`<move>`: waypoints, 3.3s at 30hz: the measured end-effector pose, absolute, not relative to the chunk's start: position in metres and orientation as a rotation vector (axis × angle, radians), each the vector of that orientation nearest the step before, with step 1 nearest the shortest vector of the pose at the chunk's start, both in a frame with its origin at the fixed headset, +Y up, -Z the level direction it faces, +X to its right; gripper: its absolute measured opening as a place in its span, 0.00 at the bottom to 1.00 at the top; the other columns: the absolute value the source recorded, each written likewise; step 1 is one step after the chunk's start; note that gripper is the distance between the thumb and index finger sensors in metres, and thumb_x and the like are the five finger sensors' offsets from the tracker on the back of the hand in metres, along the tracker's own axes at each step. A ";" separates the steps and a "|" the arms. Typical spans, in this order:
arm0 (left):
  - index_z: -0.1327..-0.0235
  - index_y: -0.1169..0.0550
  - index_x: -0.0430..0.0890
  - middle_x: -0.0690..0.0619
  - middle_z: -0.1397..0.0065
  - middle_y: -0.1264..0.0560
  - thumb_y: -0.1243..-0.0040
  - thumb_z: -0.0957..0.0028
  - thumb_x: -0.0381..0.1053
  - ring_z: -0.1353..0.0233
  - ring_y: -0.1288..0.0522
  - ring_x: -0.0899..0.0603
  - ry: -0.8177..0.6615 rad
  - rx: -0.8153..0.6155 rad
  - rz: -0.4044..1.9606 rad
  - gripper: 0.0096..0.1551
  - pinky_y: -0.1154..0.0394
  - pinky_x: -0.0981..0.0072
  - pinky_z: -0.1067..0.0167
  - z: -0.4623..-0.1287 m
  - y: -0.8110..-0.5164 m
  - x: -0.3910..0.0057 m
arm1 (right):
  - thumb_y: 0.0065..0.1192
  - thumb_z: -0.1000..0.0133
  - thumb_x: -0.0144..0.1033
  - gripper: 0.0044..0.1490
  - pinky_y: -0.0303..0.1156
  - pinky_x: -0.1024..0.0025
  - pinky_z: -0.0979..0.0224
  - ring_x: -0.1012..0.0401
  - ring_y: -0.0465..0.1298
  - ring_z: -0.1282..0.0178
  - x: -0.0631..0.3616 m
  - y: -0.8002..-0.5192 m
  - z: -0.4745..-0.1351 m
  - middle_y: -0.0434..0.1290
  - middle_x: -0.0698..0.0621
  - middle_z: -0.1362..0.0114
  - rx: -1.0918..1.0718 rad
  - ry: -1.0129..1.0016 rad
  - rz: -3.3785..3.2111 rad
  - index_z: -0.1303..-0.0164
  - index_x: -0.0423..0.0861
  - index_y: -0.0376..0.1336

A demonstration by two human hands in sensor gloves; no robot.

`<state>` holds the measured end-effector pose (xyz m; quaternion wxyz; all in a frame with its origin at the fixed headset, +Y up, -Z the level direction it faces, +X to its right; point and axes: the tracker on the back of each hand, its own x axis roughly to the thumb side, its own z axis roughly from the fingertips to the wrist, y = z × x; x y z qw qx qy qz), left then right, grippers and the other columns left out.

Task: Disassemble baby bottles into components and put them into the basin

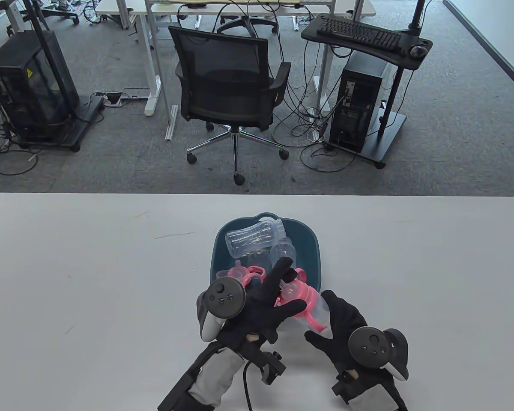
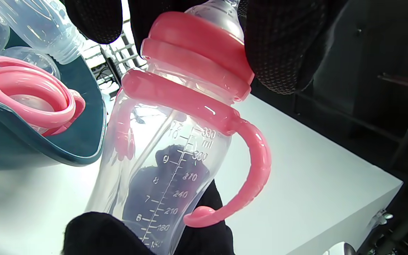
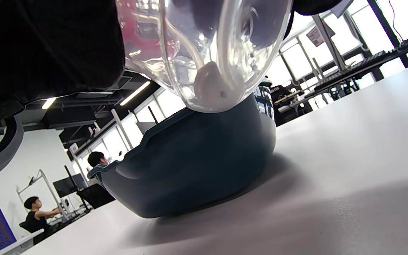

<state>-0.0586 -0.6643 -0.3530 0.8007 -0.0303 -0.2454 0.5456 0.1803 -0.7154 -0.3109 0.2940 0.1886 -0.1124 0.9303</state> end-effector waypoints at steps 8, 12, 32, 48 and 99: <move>0.20 0.53 0.64 0.52 0.18 0.43 0.32 0.51 0.60 0.19 0.35 0.38 -0.548 -0.100 1.167 0.54 0.40 0.40 0.25 -0.354 -0.662 -0.060 | 0.71 0.46 0.52 0.61 0.52 0.32 0.26 0.39 0.60 0.25 0.185 -0.713 -0.312 0.55 0.39 0.21 0.482 -0.314 2.459 0.17 0.42 0.38; 0.20 0.53 0.63 0.51 0.18 0.43 0.32 0.50 0.57 0.19 0.35 0.38 -0.563 -0.122 1.158 0.54 0.40 0.40 0.25 -0.355 -0.660 -0.061 | 0.71 0.45 0.52 0.61 0.52 0.32 0.26 0.39 0.60 0.24 0.187 -0.713 -0.312 0.55 0.40 0.21 0.476 -0.319 2.455 0.17 0.42 0.38; 0.20 0.56 0.62 0.51 0.17 0.45 0.32 0.51 0.60 0.17 0.37 0.37 -0.529 -0.092 1.159 0.56 0.42 0.38 0.25 -0.356 -0.662 -0.064 | 0.71 0.45 0.52 0.61 0.52 0.32 0.26 0.39 0.60 0.25 0.181 -0.715 -0.310 0.55 0.39 0.21 0.511 -0.304 2.465 0.17 0.42 0.38; 0.20 0.55 0.58 0.51 0.21 0.40 0.34 0.51 0.62 0.22 0.32 0.38 -0.502 -0.045 1.178 0.56 0.40 0.41 0.26 -0.355 -0.661 -0.066 | 0.71 0.45 0.52 0.61 0.53 0.32 0.26 0.39 0.60 0.25 0.178 -0.716 -0.311 0.55 0.39 0.21 0.520 -0.282 2.455 0.17 0.42 0.38; 0.20 0.50 0.61 0.53 0.20 0.41 0.33 0.49 0.59 0.20 0.33 0.38 -0.536 0.271 1.019 0.51 0.42 0.41 0.23 -0.345 -0.527 -0.087 | 0.71 0.45 0.52 0.61 0.53 0.32 0.27 0.38 0.61 0.25 0.193 -0.717 -0.314 0.56 0.39 0.21 0.470 -0.280 2.352 0.17 0.41 0.39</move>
